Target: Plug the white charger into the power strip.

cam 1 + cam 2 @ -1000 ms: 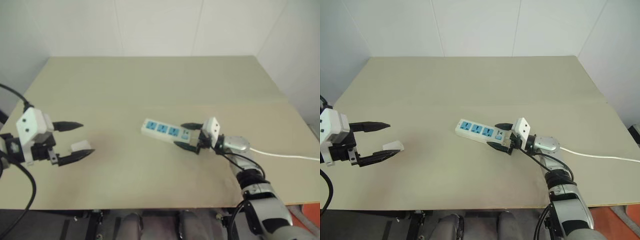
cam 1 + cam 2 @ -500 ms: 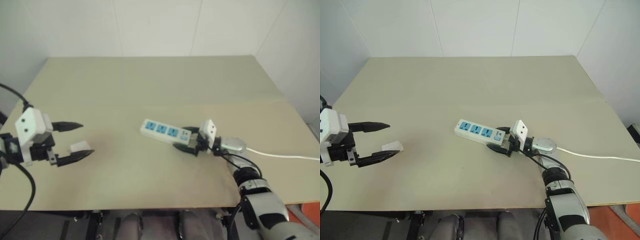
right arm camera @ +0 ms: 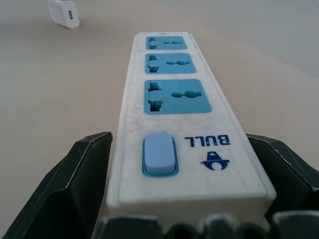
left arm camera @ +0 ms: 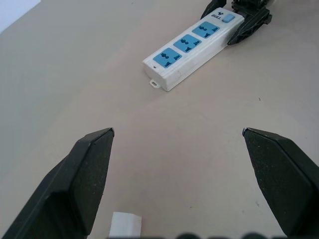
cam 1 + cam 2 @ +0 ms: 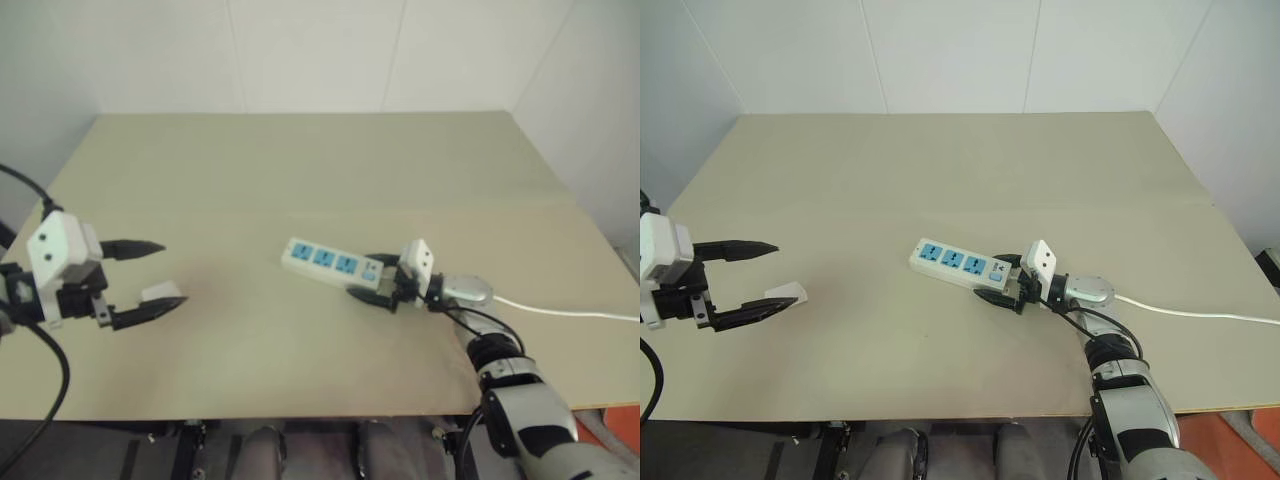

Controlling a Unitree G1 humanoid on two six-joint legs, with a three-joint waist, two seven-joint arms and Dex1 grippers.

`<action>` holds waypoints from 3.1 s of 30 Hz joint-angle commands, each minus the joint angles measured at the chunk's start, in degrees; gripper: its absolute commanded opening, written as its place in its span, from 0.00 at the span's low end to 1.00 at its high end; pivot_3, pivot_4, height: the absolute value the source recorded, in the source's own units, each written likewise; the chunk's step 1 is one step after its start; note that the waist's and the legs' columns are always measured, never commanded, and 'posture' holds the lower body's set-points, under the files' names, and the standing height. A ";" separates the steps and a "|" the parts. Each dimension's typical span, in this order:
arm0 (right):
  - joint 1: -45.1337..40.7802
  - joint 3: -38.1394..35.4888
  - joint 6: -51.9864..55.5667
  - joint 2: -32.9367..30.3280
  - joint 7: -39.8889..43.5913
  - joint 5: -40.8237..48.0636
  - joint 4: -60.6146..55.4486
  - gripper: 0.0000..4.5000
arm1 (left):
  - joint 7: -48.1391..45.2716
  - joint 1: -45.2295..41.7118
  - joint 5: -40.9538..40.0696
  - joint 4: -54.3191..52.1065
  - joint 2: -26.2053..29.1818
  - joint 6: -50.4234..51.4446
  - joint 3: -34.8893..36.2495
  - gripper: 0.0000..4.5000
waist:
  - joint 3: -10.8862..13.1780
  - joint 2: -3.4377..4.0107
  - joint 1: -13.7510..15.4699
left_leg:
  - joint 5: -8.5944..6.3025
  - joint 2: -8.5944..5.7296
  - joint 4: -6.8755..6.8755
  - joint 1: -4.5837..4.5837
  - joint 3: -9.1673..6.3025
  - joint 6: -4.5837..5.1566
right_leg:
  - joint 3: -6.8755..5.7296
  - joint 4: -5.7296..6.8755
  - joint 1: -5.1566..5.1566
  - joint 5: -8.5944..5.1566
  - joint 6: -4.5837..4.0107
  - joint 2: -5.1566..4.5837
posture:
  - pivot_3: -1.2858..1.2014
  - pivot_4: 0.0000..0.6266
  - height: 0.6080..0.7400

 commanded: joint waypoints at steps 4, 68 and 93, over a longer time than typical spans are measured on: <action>-0.03 -0.89 0.69 -0.22 1.41 0.13 0.15 0.76 | -0.01 -0.85 -0.25 -0.20 1.06 -1.10 0.88 1.00 | 0.00 0.00 0.00 | 0.00 0.00 0.00 0.00 0.00 0.00 | 0.00 0.00 0.00 0.00 0.00 0.00 | 0.52 0.24 1.00; 9.16 7.12 7.57 1.47 10.56 3.41 -25.45 0.76 | -23.69 -53.93 48.37 52.44 -0.67 -17.02 -58.07 1.00 | 0.11 -0.03 -0.55 | 0.11 0.00 0.01 -0.44 0.11 -0.14 | 0.06 0.85 -0.80 0.00 0.01 0.09 | 0.52 0.24 1.00; 10.31 6.93 8.23 1.28 9.12 3.75 -26.54 0.76 | -20.95 -48.35 50.37 51.92 -5.14 -14.17 -57.57 0.74 | 0.10 -0.03 -0.77 | 0.13 -0.03 0.21 -0.34 0.09 -0.17 | 0.11 0.89 -0.75 -0.01 0.01 0.07 | 0.52 0.24 1.00</action>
